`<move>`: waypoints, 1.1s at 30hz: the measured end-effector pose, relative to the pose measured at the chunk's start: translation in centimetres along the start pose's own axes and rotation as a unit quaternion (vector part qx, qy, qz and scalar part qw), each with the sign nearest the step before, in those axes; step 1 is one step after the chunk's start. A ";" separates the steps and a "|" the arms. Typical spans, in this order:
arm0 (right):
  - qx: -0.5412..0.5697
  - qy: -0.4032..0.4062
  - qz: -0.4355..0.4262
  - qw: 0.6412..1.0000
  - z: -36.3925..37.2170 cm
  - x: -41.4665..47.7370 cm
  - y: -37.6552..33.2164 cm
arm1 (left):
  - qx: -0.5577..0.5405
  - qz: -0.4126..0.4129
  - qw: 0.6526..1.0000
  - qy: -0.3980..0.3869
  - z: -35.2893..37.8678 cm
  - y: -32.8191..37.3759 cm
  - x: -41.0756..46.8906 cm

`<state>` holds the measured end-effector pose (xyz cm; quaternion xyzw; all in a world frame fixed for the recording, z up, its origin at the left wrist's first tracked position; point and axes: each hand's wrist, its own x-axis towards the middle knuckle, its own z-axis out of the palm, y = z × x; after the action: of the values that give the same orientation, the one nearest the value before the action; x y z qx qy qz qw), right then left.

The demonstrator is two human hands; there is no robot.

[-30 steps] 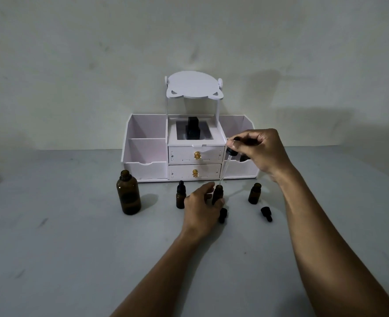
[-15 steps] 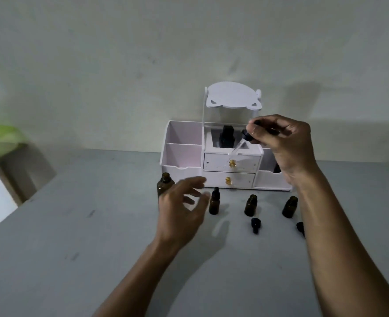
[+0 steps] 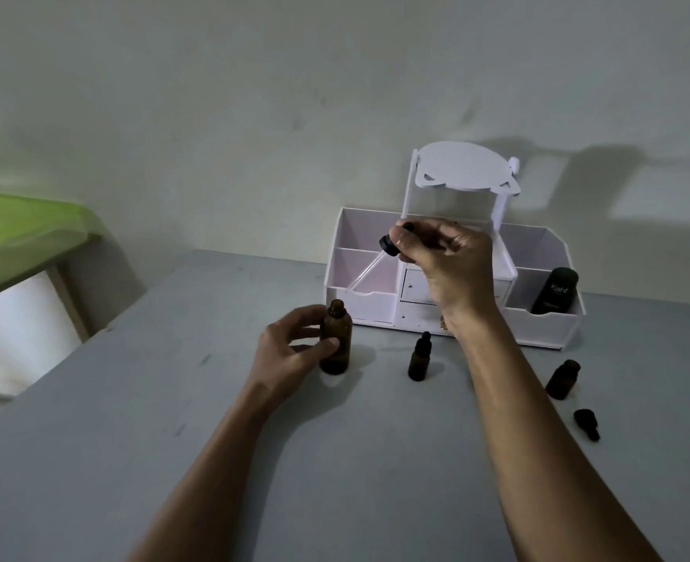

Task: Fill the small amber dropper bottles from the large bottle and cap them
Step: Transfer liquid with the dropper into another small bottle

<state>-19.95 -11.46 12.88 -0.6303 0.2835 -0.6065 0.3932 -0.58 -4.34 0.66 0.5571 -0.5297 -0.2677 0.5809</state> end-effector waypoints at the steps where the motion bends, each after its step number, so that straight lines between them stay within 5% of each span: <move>1: -0.003 -0.004 0.004 1.000 0.1 0.0 0.2 | -0.005 0.000 1.000 -0.012 0.1 -0.1 0.0; 14: -0.096 -0.089 -0.041 0.991 3.3 -0.8 1.5 | -0.009 -0.008 0.999 -0.049 -0.3 -1.1 0.1; 21: -0.154 -0.141 0.015 0.978 4.2 -1.6 3.9 | 0.010 -0.007 0.999 -0.050 -0.3 -1.2 0.2; 33: -0.197 -0.136 0.021 0.971 4.2 -2.1 5.4 | 0.019 -0.009 0.998 -0.051 -0.3 -1.7 0.4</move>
<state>-15.37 -11.92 7.41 -0.7659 0.3545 -0.4386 0.3089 0.31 -4.96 -0.72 0.5584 -0.5587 -0.2905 0.5400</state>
